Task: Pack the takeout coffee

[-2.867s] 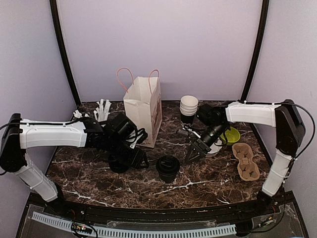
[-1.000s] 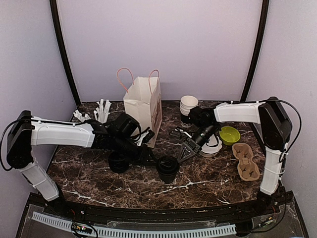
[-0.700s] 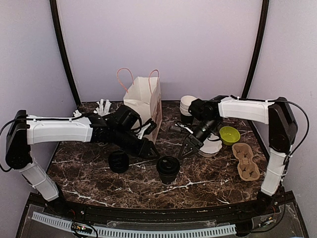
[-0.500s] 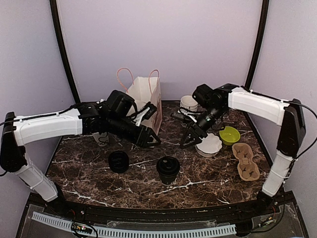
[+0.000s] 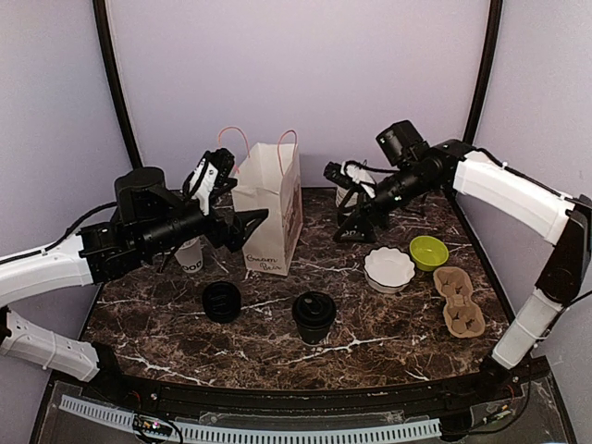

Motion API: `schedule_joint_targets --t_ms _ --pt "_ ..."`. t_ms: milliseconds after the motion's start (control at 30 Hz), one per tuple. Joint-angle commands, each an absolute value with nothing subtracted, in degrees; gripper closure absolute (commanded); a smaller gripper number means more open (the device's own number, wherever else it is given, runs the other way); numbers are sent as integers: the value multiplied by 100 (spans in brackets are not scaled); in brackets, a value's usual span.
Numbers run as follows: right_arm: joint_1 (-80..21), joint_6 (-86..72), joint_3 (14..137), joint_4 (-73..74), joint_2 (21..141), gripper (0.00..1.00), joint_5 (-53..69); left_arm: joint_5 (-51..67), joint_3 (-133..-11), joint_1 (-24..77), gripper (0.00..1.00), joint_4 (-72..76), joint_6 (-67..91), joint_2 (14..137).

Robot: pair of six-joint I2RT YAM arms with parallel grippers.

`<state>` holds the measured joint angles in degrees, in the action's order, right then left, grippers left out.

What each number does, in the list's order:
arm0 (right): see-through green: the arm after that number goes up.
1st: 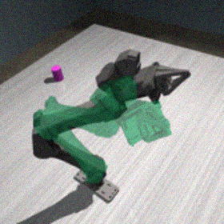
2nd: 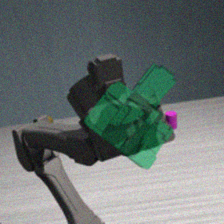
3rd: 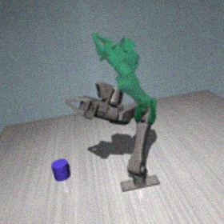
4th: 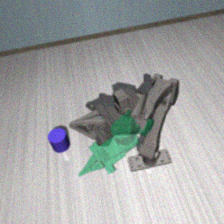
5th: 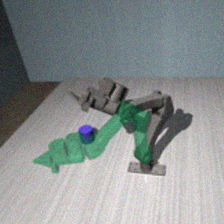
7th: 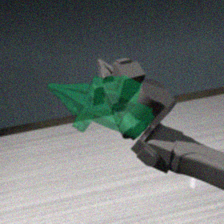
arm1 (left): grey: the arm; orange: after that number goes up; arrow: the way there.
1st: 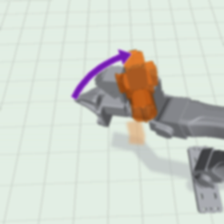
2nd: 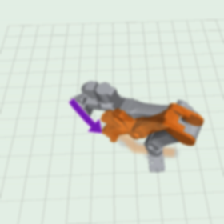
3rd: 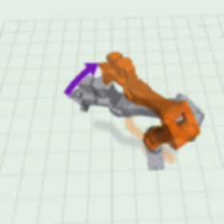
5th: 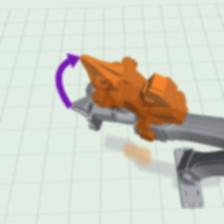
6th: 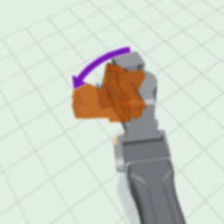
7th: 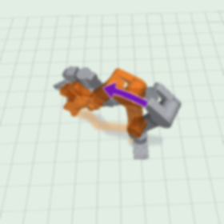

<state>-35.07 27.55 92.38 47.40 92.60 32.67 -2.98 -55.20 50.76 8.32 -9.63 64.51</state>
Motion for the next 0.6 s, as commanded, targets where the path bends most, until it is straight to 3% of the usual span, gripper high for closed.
schedule_joint_targets --t_ms 0,133,567 --pt "-4302 3801 8667 5023 9246 4 2789 -1124 -4848 4952 1 2137 -1416 6156" --pt "-4833 4158 8657 5391 9574 3 2482 -1398 -4231 4924 1 2591 -1600 5731" --pt "-5496 4219 8798 5445 10264 2 1970 -1463 -4136 4930 1 2659 -1900 5464"
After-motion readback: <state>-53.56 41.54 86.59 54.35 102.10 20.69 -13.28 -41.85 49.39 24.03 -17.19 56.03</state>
